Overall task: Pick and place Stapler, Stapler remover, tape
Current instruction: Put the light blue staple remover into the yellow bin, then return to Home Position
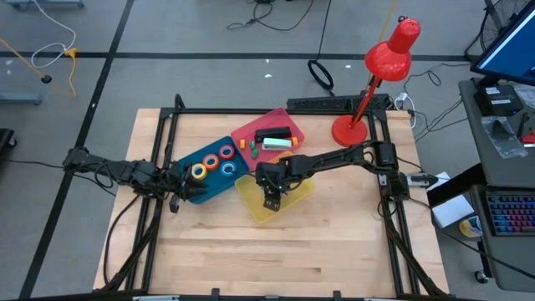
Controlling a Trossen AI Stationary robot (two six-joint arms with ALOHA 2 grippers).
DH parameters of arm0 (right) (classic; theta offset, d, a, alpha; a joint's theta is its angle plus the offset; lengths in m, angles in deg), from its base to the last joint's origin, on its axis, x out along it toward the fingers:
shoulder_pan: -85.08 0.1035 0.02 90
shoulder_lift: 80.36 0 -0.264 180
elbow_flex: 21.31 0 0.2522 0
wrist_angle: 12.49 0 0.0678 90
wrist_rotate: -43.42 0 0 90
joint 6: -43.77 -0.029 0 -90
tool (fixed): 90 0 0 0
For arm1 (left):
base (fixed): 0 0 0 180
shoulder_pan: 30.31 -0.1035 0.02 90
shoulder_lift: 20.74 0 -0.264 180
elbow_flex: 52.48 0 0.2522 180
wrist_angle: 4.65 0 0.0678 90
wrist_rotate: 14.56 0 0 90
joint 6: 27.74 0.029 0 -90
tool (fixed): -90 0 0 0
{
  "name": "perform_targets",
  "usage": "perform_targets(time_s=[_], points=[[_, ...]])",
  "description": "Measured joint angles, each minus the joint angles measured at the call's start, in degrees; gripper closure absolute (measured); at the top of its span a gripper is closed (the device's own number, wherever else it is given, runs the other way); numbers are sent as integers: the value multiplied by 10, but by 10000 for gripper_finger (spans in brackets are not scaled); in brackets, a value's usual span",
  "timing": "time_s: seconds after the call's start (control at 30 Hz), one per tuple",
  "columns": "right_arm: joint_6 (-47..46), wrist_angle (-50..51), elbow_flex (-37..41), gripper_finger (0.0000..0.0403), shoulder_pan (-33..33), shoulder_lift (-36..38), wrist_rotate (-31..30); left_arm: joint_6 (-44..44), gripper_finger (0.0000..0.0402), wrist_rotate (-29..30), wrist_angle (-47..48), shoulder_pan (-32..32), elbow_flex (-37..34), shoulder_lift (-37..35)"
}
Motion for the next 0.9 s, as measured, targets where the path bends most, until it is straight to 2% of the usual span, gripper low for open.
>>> perform_targets(time_s=[0.2,0.4,0.57,0.77,0.9], points=[[-13,0,0,148,-10,0,0,3,304,0,1,0,0,0],[-32,0,0,136,-17,4,25,-21,304,0,0,0,0,0],[-23,24,-1,139,-16,33,60,-46,304,7,-1,0,0,0],[-5,35,0,140,-16,85,59,-43,304,15,-4,0,0,0],[22,37,18,139,-16,143,58,-15,304,-18,-3,0,0,0]])
